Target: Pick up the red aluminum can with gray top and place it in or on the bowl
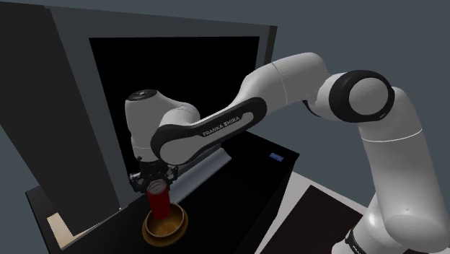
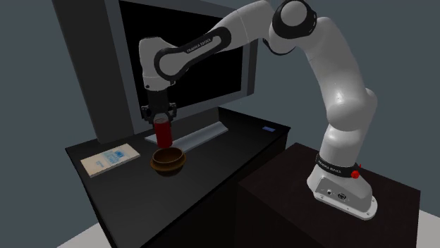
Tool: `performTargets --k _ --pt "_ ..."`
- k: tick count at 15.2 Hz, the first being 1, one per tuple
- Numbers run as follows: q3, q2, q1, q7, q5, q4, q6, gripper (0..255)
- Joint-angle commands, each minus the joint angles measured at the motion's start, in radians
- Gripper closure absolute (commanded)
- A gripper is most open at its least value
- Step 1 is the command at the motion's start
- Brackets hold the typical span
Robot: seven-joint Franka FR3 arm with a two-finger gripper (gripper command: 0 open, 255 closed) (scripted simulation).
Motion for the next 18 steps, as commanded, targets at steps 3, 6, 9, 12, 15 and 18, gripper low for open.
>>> performTargets --k 3,6,9,12,15,18 --pt "0.013 0.094 -0.022 -0.192 -0.052 -0.016 0.034 0" --pt "0.007 0.099 -0.042 -0.212 -0.053 -0.021 0.045 0" --pt "0.034 0.092 -0.031 -0.191 -0.057 0.005 0.005 0" --pt "0.110 0.076 -0.075 -0.187 -0.070 0.043 -0.076 0" --pt "0.168 0.103 -0.112 -0.163 -0.117 0.047 -0.092 0" --pt "0.226 0.132 -0.148 -0.139 -0.165 0.051 -0.110 0"
